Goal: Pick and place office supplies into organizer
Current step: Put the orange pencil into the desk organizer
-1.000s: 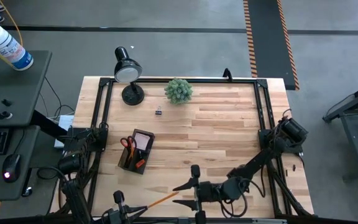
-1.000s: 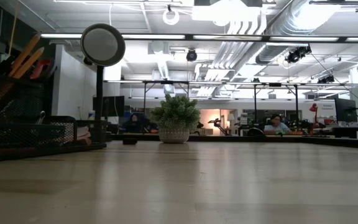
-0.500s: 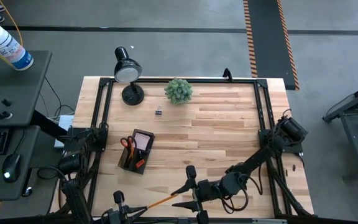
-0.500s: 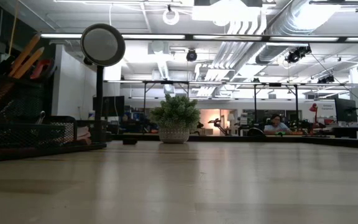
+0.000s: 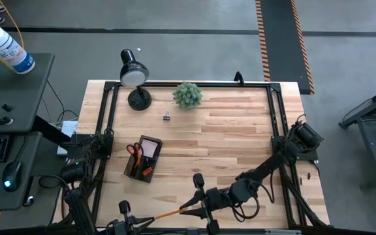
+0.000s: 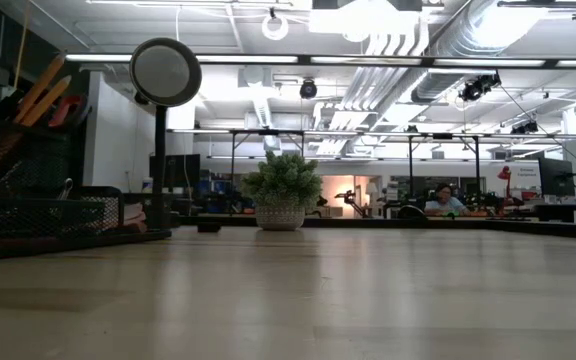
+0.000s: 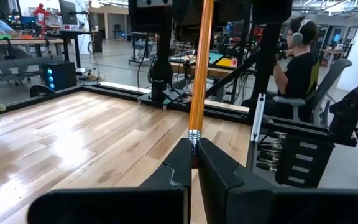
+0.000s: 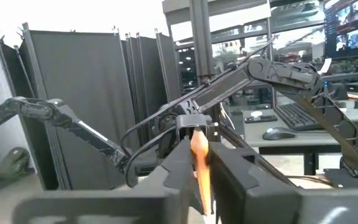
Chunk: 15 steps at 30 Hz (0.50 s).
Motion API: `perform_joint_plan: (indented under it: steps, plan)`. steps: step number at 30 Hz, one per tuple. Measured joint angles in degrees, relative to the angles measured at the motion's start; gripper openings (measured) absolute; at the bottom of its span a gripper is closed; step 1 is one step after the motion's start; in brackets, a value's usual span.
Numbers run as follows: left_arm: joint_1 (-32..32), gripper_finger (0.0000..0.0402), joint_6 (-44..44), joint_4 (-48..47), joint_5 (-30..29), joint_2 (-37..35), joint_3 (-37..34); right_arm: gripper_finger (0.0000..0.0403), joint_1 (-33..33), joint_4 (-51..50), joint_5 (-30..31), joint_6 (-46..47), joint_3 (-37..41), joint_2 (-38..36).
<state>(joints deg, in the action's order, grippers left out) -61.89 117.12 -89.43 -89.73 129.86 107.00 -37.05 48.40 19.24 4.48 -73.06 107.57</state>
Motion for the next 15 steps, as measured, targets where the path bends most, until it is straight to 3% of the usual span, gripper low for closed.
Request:
perform_joint_plan:
  steps: [4,15]
  plan:
    - [-0.04,0.0001,-0.07,0.04,0.23,0.0,0.0,0.0015,0.35,-0.03,0.27,-0.8,0.0,0.0]
    - [0.0,0.0052,-2.18,-0.11,3.92,0.0,0.0,0.0014,0.41,-1.08,1.72,-0.9,0.0,0.0]
